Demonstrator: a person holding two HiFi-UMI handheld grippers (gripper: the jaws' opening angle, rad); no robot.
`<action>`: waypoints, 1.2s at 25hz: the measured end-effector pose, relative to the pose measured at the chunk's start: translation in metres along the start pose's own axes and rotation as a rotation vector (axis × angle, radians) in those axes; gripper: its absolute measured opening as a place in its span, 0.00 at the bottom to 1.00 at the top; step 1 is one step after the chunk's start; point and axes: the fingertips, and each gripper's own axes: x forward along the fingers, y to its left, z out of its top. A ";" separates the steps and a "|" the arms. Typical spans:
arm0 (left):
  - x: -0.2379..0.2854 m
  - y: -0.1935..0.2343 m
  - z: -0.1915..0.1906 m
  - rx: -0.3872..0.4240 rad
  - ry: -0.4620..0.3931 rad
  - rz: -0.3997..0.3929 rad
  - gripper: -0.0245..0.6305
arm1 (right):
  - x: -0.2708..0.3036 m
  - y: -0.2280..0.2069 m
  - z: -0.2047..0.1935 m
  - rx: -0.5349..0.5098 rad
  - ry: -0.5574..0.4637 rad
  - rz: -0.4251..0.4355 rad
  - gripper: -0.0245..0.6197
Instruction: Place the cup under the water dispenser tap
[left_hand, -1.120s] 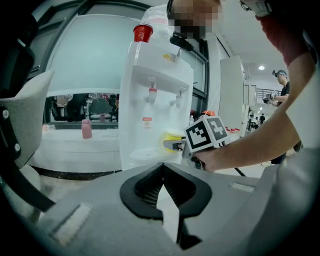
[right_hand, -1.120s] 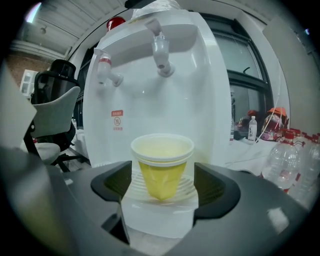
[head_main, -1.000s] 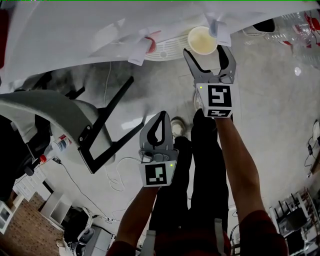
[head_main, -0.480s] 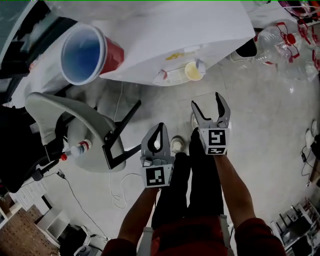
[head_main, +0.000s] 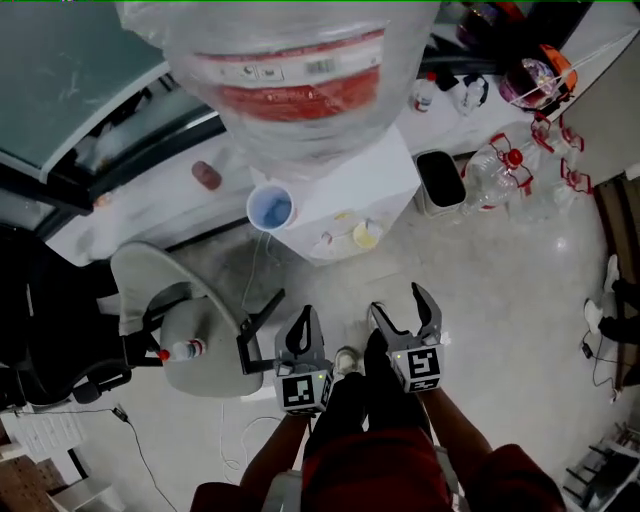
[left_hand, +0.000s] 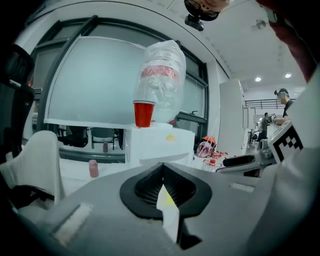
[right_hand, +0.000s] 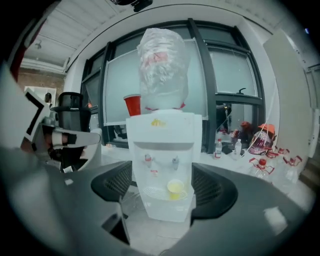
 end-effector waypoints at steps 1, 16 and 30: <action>-0.006 0.000 0.010 0.005 -0.004 0.008 0.05 | -0.010 -0.001 0.011 0.004 -0.008 -0.004 0.61; -0.092 -0.013 0.190 0.171 -0.281 0.059 0.05 | -0.123 0.012 0.205 -0.164 -0.311 -0.051 0.58; -0.145 -0.006 0.292 0.272 -0.503 0.122 0.05 | -0.169 -0.005 0.312 -0.208 -0.545 -0.132 0.56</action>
